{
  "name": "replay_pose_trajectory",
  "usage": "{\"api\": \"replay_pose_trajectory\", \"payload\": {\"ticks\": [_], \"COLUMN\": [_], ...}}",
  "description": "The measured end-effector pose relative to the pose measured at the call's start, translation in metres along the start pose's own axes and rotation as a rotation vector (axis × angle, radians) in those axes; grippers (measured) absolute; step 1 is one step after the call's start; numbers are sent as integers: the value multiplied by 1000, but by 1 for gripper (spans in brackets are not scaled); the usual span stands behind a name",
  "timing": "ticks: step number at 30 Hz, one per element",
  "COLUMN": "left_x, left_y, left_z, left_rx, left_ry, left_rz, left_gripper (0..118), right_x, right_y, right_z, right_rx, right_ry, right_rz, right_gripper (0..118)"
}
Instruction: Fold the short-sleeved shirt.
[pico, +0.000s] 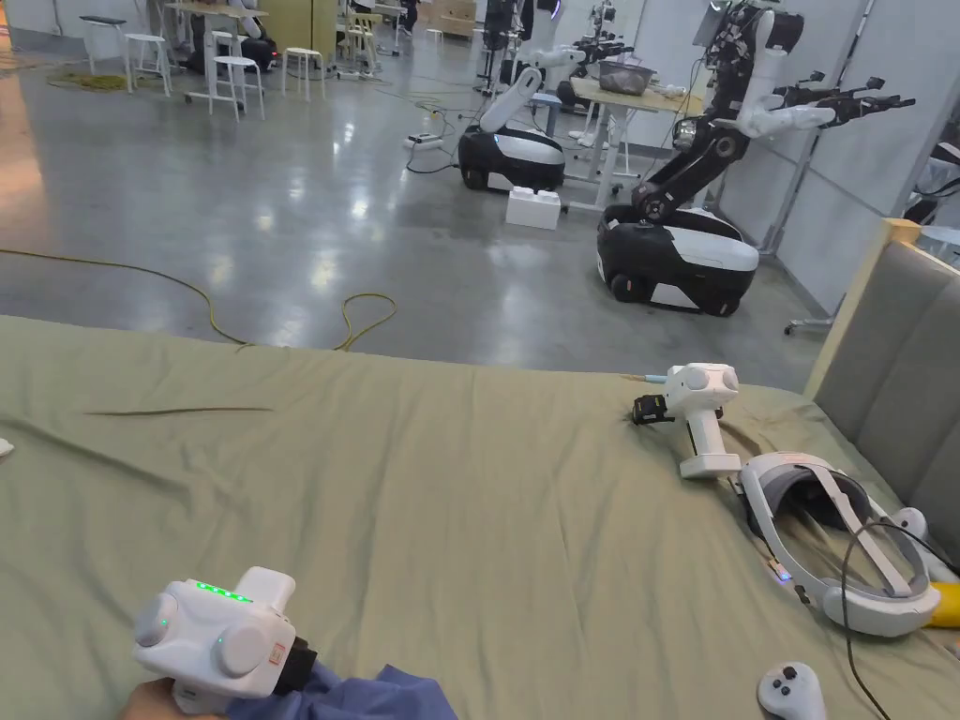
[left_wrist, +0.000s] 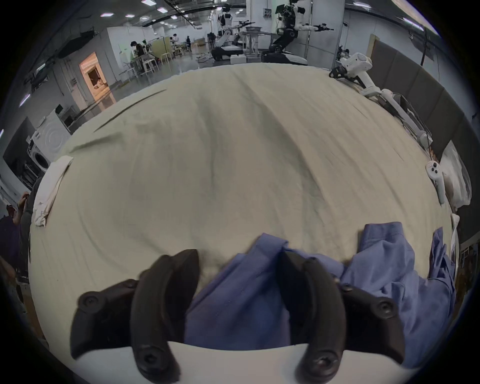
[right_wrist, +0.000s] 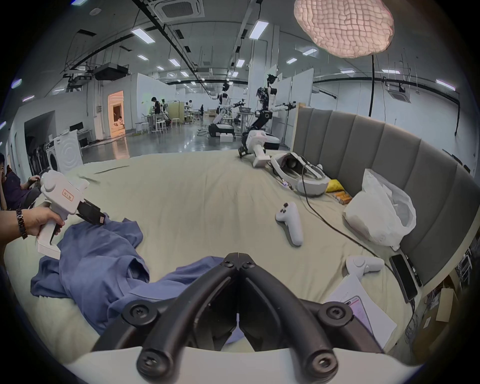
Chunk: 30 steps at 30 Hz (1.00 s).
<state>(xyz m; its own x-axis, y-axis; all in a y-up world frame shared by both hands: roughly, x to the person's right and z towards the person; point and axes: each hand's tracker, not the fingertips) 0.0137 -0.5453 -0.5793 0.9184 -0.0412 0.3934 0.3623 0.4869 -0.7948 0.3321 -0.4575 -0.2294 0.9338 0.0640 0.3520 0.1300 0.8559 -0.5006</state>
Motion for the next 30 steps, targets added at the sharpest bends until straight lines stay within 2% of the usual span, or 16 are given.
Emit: {"api": "replay_pose_trajectory", "payload": {"ticks": [1, 2, 5, 6, 7, 9, 10, 11, 14, 16, 17, 19, 22, 26, 30], "left_x": [2, 3, 9, 9, 9, 8, 3, 0, -7, -10, -11, -11, -14, -23, -42], "left_y": [-1, -2, -6, -8, -11, -20, -21, -25, -41, -57, -64, -81, -106, -128, -136], "left_z": [3, 10, 29, 41, 51, 77, 88, 100, 138, 163, 173, 192, 214, 231, 269], "left_rx": [7, 18, 42, 68, 88, 156, 175, 200, 262, 297, 309, 317, 342, 370, 458], "left_ry": [-10, -26, -37, -88, -95, -73, -90, -100, -96, -104, -101, -95, -89, -63, -22], "left_rz": [1, 0, -18, -4, 2, 6, 13, 34, 48, 54, 60, 57, 85, 117, 184], "left_gripper": [24, 7, 7, 6, 6, 6, 6, 6, 6, 6, 6, 6, 6, 6, 6], "right_x": [1, 2, 6, 7, 9, 13, 17, 18, 19, 15, 13, 9, 4, 3, 13], "right_y": [-1, -2, -4, -4, -5, -9, -11, -14, -24, -35, -38, -46, -44, -38, -10], "right_z": [-3, -6, -21, -27, -33, -44, -50, -54, -76, -90, -94, -98, -91, -74, -39], "right_rx": [-11, -31, -122, -169, -200, -255, -282, -297, -395, -467, -497, -507, -470, -441, -274], "right_ry": [0, -2, 6, 13, 15, 35, 61, 74, 82, 133, 144, 183, 198, 200, 189], "right_rz": [-8, -9, -2, 12, 10, 14, -8, -15, 1, -10, -9, -18, 32, 65, 22], "right_gripper": [0, 0, 0, 0, 4, 47, 64, 70, 70, 69, 63, 39, 14, 11, 11]}}
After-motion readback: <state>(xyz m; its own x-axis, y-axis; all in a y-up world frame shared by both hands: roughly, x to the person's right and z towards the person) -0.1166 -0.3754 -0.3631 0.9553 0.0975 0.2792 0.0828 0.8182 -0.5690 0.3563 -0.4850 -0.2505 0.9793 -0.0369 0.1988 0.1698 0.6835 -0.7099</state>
